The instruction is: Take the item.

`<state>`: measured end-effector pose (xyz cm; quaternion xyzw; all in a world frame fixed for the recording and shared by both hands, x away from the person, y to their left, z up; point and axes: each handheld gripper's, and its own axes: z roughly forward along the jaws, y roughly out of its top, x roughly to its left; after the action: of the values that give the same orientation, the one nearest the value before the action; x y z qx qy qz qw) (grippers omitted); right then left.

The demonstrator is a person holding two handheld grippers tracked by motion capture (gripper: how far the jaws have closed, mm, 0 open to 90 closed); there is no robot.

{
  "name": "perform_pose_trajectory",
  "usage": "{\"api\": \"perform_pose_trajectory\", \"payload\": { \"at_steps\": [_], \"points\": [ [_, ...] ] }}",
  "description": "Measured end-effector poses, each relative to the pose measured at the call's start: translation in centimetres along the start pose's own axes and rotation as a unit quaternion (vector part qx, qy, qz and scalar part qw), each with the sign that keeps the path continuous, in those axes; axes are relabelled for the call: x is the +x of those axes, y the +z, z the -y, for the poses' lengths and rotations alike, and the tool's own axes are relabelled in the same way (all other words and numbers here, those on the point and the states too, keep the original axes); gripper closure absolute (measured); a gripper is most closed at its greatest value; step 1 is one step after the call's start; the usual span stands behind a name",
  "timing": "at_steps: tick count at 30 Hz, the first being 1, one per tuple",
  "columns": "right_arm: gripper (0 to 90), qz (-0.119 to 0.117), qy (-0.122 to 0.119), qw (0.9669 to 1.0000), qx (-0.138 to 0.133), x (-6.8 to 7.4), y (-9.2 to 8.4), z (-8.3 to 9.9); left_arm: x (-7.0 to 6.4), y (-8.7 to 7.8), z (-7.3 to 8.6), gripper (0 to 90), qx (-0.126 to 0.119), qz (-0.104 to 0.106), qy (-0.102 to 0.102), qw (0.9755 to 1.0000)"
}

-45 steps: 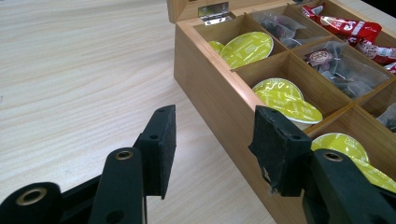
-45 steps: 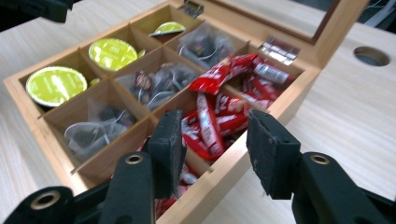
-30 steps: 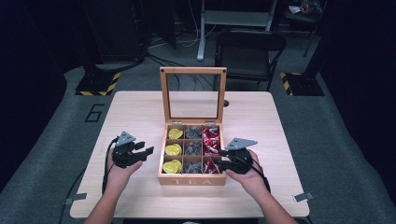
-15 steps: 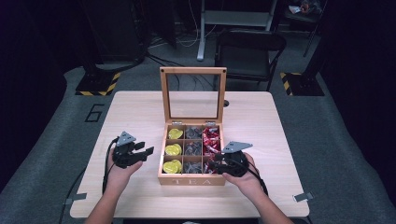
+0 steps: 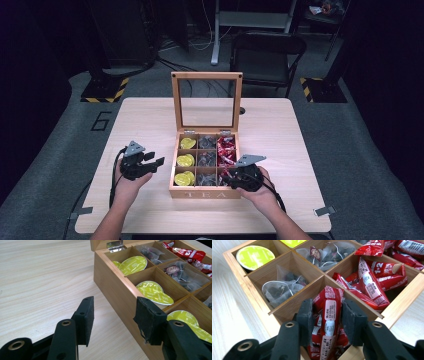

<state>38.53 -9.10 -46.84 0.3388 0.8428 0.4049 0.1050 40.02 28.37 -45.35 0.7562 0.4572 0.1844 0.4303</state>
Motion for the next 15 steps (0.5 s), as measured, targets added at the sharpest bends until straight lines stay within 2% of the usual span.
{"api": "perform_pose_trajectory", "payload": {
  "at_steps": [9, 13, 15],
  "points": [
    [69.8, -0.005, -0.001, 1.0, -0.003, 0.03, -0.11, 0.08, -0.04, 0.02, 0.0, 49.4, 0.001, -0.002, -0.001, 1.0],
    [72.6, -0.008, -0.007, 0.9999, -0.007, 0.09, -0.35, 0.02, 0.07, 0.01, -0.02, 49.2, 0.002, -0.003, 0.004, 1.0],
    [73.3, -0.009, -0.011, 0.9999, -0.008, 0.26, -0.48, 0.0, 0.03, 0.04, 0.01, 49.2, 0.002, -0.001, 0.0, 1.0]
  ]
}}
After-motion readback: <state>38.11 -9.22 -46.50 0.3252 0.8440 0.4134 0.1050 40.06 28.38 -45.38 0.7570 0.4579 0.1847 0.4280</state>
